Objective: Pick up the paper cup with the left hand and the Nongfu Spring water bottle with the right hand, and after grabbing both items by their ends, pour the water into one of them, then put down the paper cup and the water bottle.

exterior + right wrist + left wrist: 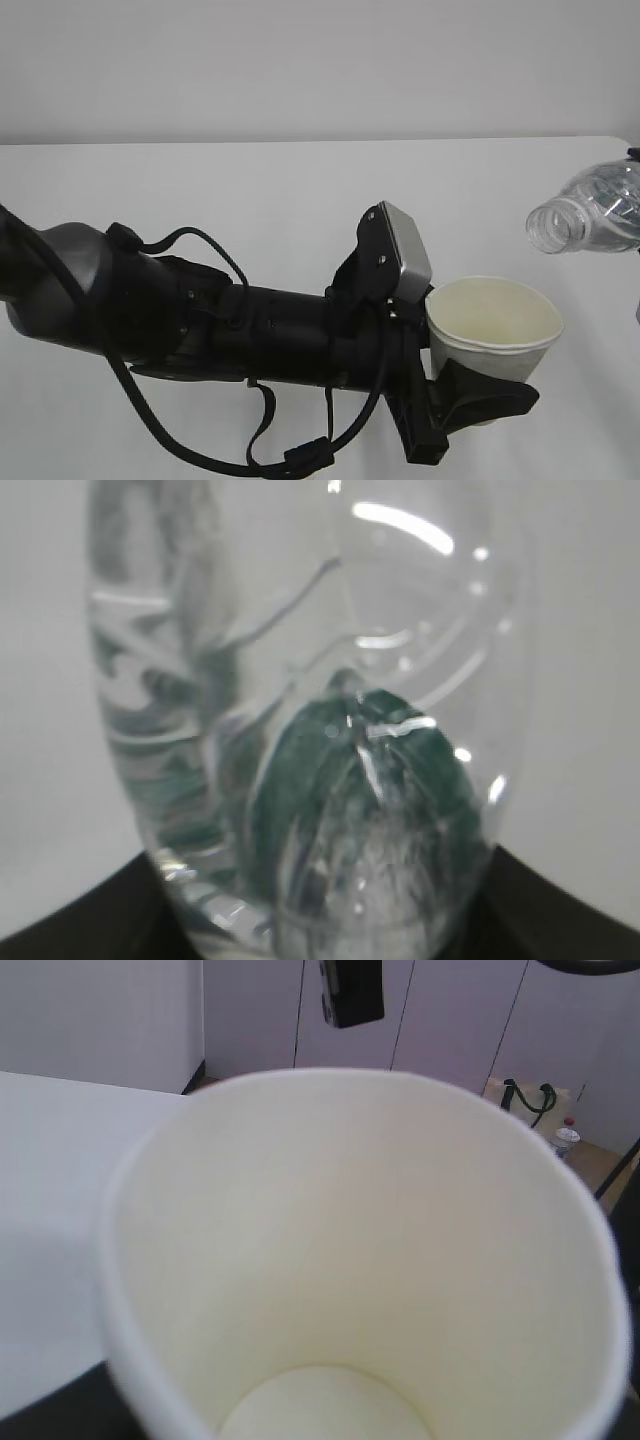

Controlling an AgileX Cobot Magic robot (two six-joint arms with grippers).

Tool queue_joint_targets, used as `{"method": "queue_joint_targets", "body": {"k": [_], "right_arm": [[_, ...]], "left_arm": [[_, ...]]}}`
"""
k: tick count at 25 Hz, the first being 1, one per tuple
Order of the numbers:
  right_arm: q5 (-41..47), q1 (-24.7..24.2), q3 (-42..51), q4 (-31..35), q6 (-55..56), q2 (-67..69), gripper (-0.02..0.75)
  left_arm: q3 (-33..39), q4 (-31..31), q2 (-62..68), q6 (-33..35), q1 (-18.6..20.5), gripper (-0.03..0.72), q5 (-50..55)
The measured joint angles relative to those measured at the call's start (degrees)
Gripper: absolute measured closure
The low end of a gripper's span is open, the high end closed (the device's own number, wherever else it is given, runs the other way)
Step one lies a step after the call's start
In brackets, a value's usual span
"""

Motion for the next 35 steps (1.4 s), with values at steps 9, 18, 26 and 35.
{"method": "queue_joint_targets", "body": {"k": [9,18,26,35], "right_arm": [[0.0,0.0,0.0,0.0,-1.4,0.0,0.316],[-0.5,0.0,0.0,0.0,-2.7,0.0,0.316],[-0.5,0.0,0.0,0.0,-3.9,0.0,0.316],[-1.2,0.0,0.0,0.0,-4.9,0.0,0.316]], "left_arm": [[0.0,-0.1,0.0,0.0,0.0,0.235,-0.2],[0.0,-0.2,0.9,0.0,-0.7,0.235,-1.1],[0.0,-0.2,0.9,0.0,-1.0,0.235,-1.4],[0.0,-0.2,0.9,0.0,-1.0,0.235,-1.4]]}}
